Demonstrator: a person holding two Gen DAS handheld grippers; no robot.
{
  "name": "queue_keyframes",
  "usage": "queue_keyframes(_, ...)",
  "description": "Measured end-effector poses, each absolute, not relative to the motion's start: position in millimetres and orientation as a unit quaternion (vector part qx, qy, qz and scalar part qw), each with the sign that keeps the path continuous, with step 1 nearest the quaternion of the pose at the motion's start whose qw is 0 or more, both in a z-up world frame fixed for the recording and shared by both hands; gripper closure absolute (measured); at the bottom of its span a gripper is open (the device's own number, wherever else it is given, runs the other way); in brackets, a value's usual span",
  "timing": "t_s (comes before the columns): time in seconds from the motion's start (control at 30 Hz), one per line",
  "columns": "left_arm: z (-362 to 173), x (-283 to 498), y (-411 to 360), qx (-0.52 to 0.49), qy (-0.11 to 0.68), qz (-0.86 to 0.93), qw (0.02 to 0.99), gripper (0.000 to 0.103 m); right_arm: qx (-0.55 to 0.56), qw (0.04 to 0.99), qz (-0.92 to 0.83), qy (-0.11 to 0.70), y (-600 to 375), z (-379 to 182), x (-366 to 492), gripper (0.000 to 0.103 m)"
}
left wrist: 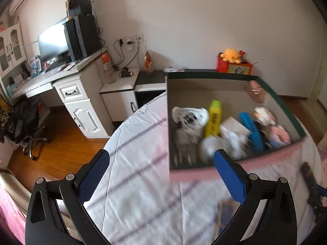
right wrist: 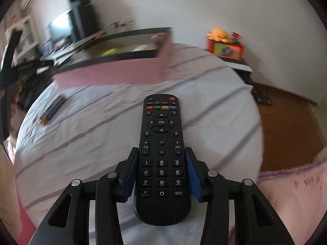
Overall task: Organize rigid objects
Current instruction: 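Grasp the black TV remote with the right tool, then lift the remote with the right tool and lower it into the pink box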
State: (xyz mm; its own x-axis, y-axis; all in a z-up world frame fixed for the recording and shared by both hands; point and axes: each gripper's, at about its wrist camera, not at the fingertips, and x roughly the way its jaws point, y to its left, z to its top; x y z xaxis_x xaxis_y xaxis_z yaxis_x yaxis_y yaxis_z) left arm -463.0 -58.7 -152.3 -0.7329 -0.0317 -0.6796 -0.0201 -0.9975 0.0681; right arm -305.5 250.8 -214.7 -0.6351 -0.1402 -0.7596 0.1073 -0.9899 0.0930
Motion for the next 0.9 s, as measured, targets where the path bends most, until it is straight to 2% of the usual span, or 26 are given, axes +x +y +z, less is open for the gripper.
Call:
queue_keyframes(0.07, -159.1, -478.9, -58.2, 0.378, -0.042, -0.925, 0.015, 0.002, 0.418, 0.054, -0.907, -0.024, 260.5, -214.1, -314.2, 0.058)
queue_keyframes(0.17, -166.4, -490.4, -56.0, 0.386, -0.05, -0.921, 0.003, 0.024, 0.417, 0.039, -0.908, -0.02, 266.4, -214.5, -332.2, 0.058)
queue_keyframes(0.2, -166.5, -491.7, -56.3, 0.386, -0.043, -0.922, -0.014, 0.035, 0.416, 0.039, -0.908, -0.021, 268.7, -214.0, -338.5, 0.058)
queue_keyframes(0.4, -165.3, -493.7, -52.7, 0.392, -0.03, -0.916, -0.086, 0.07, 0.421, 0.034, -0.906, -0.013, 272.4, -214.5, -374.5, 0.058)
queue_keyframes(0.57, -166.0, -487.6, -61.5, 0.398, -0.011, -0.913, -0.092, 0.069, 0.427, 0.035, -0.904, -0.007, 272.7, -215.1, -384.1, 0.058)
queue_keyframes(0.67, -164.1, -485.4, -61.8, 0.394, -0.027, -0.915, -0.079, 0.071, 0.425, 0.034, -0.905, -0.007, 270.8, -215.6, -385.1, 0.058)
queue_keyframes(0.73, -164.6, -487.0, -60.6, 0.394, -0.035, -0.915, -0.084, 0.077, 0.424, 0.034, -0.905, -0.008, 270.9, -216.1, -386.3, 0.058)
queue_keyframes(0.8, -163.0, -486.9, -60.0, 0.395, -0.038, -0.914, -0.089, 0.092, 0.425, 0.033, -0.905, -0.008, 270.4, -215.6, -386.6, 0.058)
queue_keyframes(0.9, -162.3, -485.1, -59.5, 0.397, -0.045, -0.914, -0.078, 0.095, 0.428, 0.03, -0.903, -0.005, 269.6, -215.2, -386.6, 0.058)
